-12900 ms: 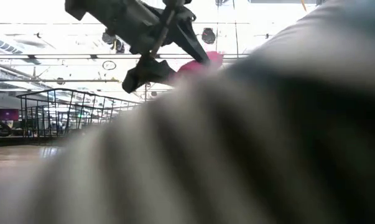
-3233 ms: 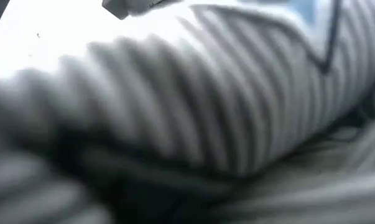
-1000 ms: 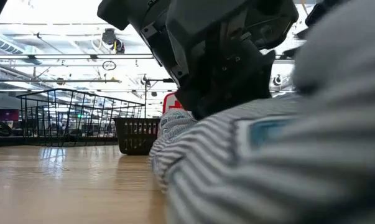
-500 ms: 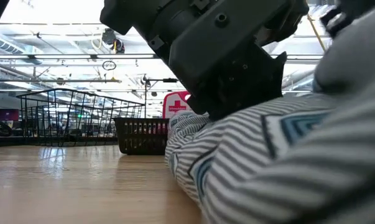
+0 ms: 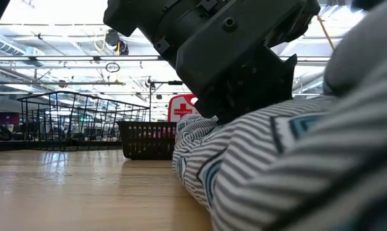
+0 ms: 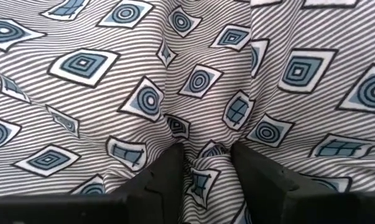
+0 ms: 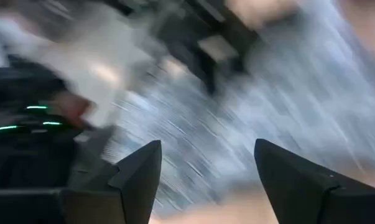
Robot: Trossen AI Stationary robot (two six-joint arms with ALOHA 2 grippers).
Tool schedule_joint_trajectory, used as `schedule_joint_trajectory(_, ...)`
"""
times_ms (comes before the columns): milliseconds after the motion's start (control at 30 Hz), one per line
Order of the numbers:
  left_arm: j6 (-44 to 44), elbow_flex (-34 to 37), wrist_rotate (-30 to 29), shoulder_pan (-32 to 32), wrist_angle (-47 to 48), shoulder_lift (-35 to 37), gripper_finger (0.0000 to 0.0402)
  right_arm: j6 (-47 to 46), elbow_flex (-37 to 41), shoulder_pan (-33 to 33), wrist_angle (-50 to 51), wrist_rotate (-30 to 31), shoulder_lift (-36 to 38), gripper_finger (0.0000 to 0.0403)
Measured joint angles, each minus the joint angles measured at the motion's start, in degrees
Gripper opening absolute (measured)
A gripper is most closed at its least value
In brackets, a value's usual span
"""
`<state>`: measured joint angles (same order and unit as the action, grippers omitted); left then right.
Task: Pick & Place Medicine items
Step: Put the blue patient gown into the wire basket
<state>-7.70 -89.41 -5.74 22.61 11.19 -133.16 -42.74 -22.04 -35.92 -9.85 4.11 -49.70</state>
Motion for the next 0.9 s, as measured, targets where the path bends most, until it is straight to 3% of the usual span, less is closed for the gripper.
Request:
schedule_joint_trajectory(200,0.2,0.0,0.0,-0.2,-0.1,0.0,0.0145,-27.8,5.4,-0.2,3.3,6.5,-5.8,0.0253)
schedule_joint_trajectory(367,0.4,0.0,0.1,-0.6,-1.0,-0.1,0.0145,-38.7,11.8,-0.2,-11.2,6.7,-11.4,0.0254)
schedule_joint_trajectory(433,0.9,0.1,-0.2,-0.7,-1.7,-0.2,0.0145,-39.9,12.8,-0.2,-16.9,6.6,-14.5,0.0254)
schedule_joint_trajectory(600,1.9,0.1,-0.2,-0.9,-2.1,-0.2,0.0145,-39.4,10.4,-0.2,-19.1,4.6,-23.5,0.0254)
schedule_joint_trajectory(900,2.0,0.1,-0.3,-1.0,-2.7,-0.2,0.0145,-27.5,4.7,1.4,-36.4,3.4,-38.7,0.0254)
